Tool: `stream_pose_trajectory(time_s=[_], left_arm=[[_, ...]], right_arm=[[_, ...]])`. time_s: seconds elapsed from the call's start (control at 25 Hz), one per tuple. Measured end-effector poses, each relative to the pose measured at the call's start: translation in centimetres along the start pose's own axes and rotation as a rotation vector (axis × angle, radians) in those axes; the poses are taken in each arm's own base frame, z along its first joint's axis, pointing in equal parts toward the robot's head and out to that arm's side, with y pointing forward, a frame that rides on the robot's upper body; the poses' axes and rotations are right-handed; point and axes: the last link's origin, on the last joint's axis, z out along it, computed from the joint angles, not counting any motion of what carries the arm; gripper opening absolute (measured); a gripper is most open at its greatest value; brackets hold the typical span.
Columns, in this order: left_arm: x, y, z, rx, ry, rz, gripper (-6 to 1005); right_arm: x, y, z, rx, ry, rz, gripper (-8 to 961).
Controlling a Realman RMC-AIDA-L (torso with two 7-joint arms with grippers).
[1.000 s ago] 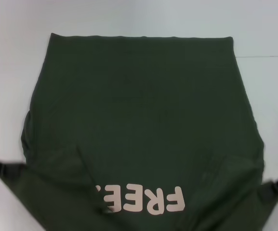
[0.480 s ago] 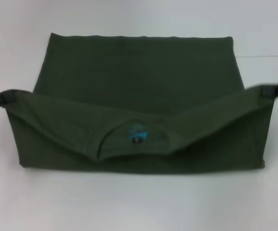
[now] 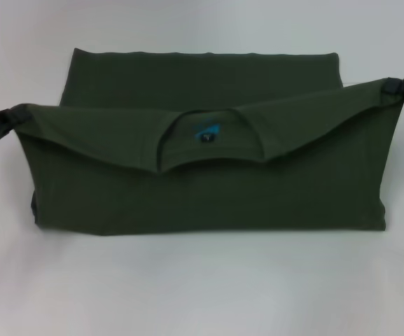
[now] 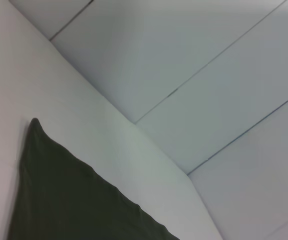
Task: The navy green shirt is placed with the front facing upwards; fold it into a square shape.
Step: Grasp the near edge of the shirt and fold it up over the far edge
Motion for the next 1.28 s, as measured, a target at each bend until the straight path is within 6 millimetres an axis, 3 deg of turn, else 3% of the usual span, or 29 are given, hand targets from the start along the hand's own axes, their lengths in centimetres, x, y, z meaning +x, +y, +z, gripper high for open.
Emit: stream_pose_trajectory(time_s=[0.68,1.28], left_arm=[[-2.6,0.4,6.2,0.102,0.099,0.153,124],[-3.7,0.7,9.1,0.183,0.128,0.267,132]], right_arm=[[2.1,-2.0,3.2,0.176,-0.141,-0.031,34],[3.0,-2.5,4.8,0.254,-0.138,-0.061,37]])
